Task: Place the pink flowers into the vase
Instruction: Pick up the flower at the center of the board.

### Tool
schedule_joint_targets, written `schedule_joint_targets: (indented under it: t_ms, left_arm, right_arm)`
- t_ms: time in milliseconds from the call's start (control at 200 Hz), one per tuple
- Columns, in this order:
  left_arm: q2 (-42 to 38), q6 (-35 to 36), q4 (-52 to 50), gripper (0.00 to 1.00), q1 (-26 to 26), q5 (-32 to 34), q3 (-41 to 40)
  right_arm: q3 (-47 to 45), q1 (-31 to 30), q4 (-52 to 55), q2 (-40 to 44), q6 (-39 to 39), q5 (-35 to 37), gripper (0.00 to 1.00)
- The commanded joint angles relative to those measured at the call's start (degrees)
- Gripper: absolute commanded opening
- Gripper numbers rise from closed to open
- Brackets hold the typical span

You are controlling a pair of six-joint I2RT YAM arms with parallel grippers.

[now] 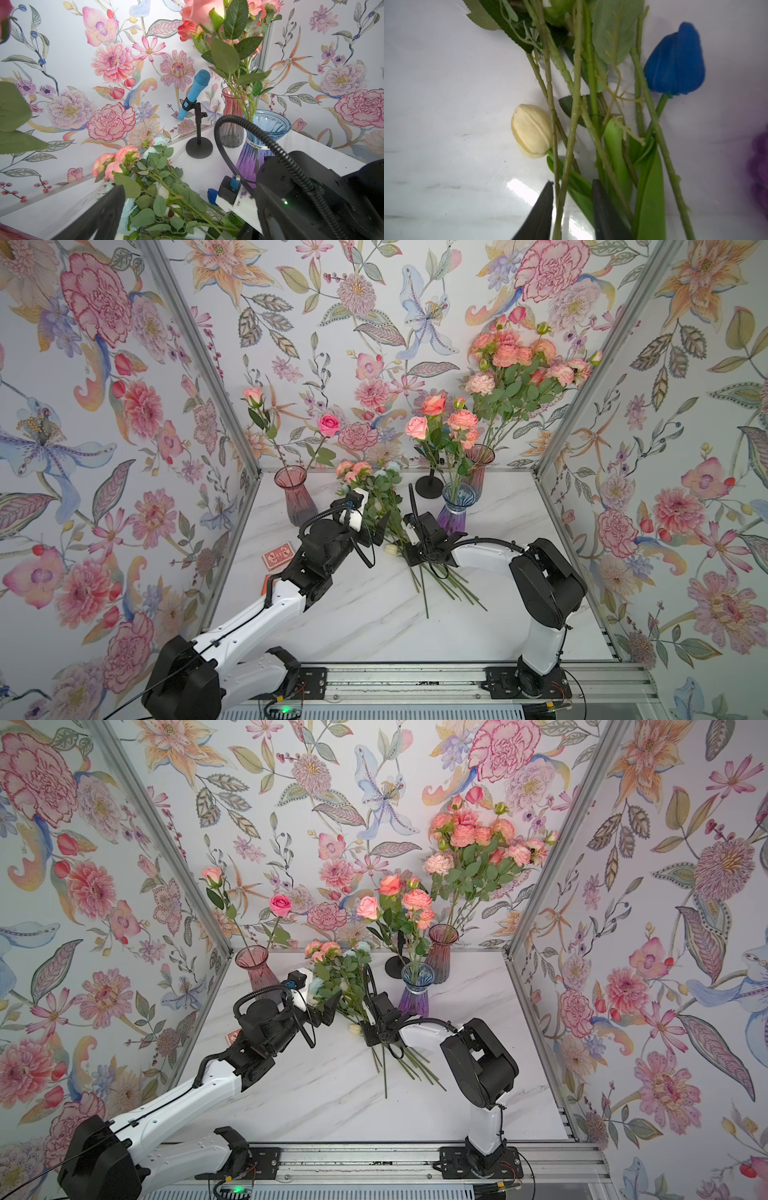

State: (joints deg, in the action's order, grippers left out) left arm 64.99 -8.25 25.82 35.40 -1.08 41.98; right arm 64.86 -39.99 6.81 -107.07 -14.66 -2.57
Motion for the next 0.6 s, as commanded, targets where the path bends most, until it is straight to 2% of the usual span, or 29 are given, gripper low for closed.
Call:
schedule_joint_targets:
  t_ms: [0, 155, 465, 595]
  left_arm:
    - [-0.2, 1.2, 1.7, 1.00, 0.7, 1.1, -0.7]
    - [0.1, 1.4, 1.5, 1.00, 0.9, 1.3, -0.6]
    - [0.5, 1.6, 1.4, 1.00, 1.2, 1.7, -0.6]
    - [0.7, 1.5, 1.4, 1.00, 1.2, 2.0, -0.6]
  right_arm:
    - [1.7, 0.5, 0.8, -1.5, -0.6, -0.3, 0.30]
    - [2.2, 0.5, 0.8, -2.5, -0.7, -1.0, 0.21]
    - [2.8, 0.5, 0.8, -4.2, -1.1, -1.8, 0.17]
    - [3.0, 0.5, 0.7, -3.9, -1.4, -1.6, 0.09]
